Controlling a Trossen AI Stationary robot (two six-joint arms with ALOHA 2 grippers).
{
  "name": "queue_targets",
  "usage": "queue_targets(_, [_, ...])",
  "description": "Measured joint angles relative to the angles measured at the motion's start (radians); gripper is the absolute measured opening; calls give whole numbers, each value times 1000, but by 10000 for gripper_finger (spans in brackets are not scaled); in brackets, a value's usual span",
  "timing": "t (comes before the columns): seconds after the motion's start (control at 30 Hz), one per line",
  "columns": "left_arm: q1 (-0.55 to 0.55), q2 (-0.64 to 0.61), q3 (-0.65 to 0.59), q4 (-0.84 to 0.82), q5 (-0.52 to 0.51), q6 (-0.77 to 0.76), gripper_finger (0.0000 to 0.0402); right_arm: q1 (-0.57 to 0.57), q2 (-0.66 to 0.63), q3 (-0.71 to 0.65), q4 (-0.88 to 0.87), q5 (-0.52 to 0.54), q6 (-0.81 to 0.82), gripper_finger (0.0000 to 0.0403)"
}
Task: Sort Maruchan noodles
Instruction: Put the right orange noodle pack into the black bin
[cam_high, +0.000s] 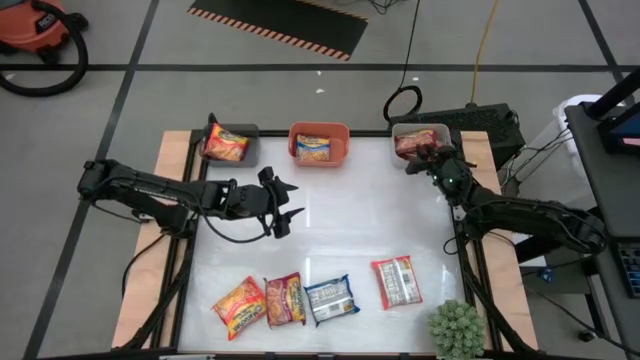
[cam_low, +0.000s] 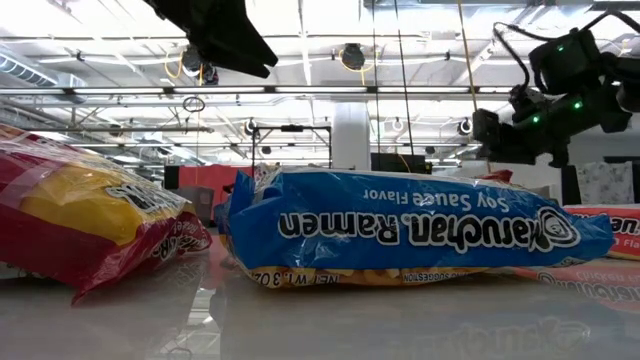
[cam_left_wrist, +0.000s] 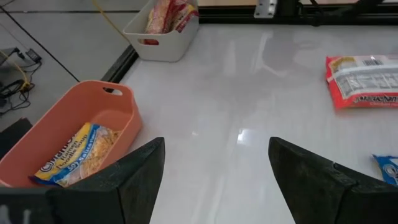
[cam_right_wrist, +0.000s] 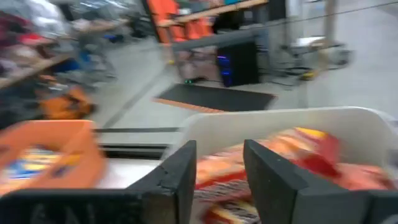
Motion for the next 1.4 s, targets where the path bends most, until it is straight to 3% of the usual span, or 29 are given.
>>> queue_targets(0.13, [11, 0, 0, 15, 0, 0, 291, 3, -1, 0, 99, -125, 11, 102])
queue_targets(0.33, [16, 0, 0, 52, 0, -7, 291, 47, -1, 40, 113, -219, 50, 93])
queue_targets(0.7, [5, 0, 0, 54, 1, -79, 291, 241, -1, 310, -334, -272, 35, 93])
queue_targets(0.9, [-25, 0, 0, 12, 1, -110, 291, 366, -1, 344, -362, -375, 58, 93])
queue_targets(1.2, [-91, 0, 0, -17, 2, -139, 291, 572, -1, 344, -360, -361, 189, 93])
queue_targets(1.4, [-133, 0, 0, -18, 1, -166, 291, 718, 30, 344, -355, -239, 236, 93])
